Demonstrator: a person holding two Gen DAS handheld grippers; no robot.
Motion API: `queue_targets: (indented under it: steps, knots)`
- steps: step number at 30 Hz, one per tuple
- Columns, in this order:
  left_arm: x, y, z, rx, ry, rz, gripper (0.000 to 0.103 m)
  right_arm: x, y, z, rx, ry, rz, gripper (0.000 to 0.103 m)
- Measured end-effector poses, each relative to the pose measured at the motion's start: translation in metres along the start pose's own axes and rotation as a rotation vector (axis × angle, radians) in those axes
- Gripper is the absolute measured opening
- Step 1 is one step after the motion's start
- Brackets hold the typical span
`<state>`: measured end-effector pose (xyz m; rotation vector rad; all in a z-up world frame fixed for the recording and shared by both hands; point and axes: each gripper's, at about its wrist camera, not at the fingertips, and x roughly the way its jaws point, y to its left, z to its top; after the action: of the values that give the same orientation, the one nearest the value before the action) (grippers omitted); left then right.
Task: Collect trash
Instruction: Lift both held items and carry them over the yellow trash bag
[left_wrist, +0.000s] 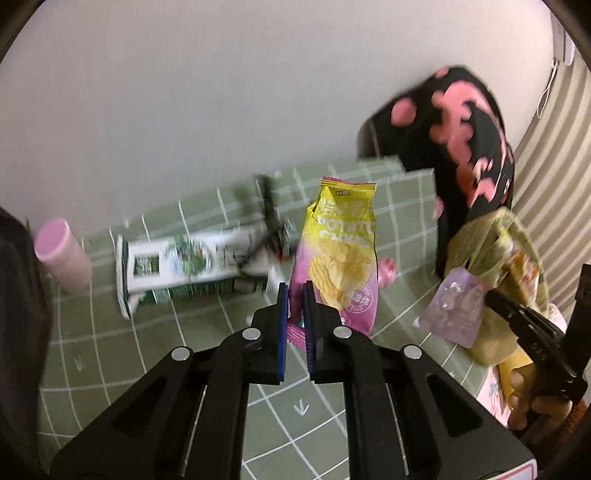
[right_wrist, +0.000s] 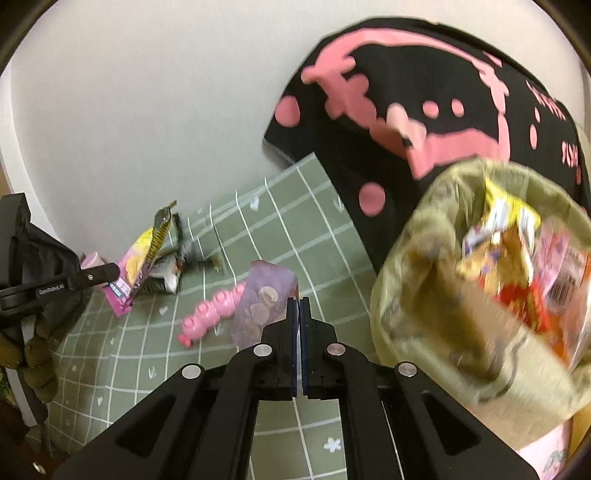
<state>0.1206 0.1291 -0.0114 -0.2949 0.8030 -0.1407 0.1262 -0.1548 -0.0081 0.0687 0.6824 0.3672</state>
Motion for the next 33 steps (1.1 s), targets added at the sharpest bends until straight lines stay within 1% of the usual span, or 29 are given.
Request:
queue_targets:
  steps: [3, 8, 11, 16, 21, 27, 30, 33]
  knots:
    - [-0.010, -0.002, 0.014, 0.003, -0.032, -0.016, 0.007, -0.011, 0.002, 0.017, -0.021, -0.038, -0.001, 0.003]
    - [-0.021, -0.019, 0.037, 0.029, -0.081, -0.053, 0.007, -0.030, -0.003, 0.043, -0.030, -0.096, -0.020, 0.004]
    - [-0.026, -0.036, 0.052, 0.064, -0.110, -0.082, 0.007, -0.044, -0.012, 0.059, -0.018, -0.138, -0.032, 0.003]
    - [-0.029, -0.073, 0.077, 0.135, -0.141, -0.154, 0.007, -0.068, -0.031, 0.081, -0.014, -0.198, -0.090, 0.003]
    - [-0.020, -0.113, 0.089, 0.208, -0.144, -0.225, 0.007, -0.082, -0.059, 0.087, -0.002, -0.230, -0.174, 0.003]
    - [-0.006, -0.154, 0.094, 0.270, -0.118, -0.296, 0.007, -0.096, -0.106, 0.081, 0.079, -0.233, -0.283, 0.004]
    - [-0.003, -0.169, 0.096, 0.292, -0.113, -0.316, 0.007, -0.099, -0.124, 0.076, 0.114, -0.225, -0.313, 0.004]
    - [0.005, -0.182, 0.098, 0.292, -0.094, -0.349, 0.007, -0.100, -0.140, 0.070, 0.145, -0.210, -0.336, 0.004]
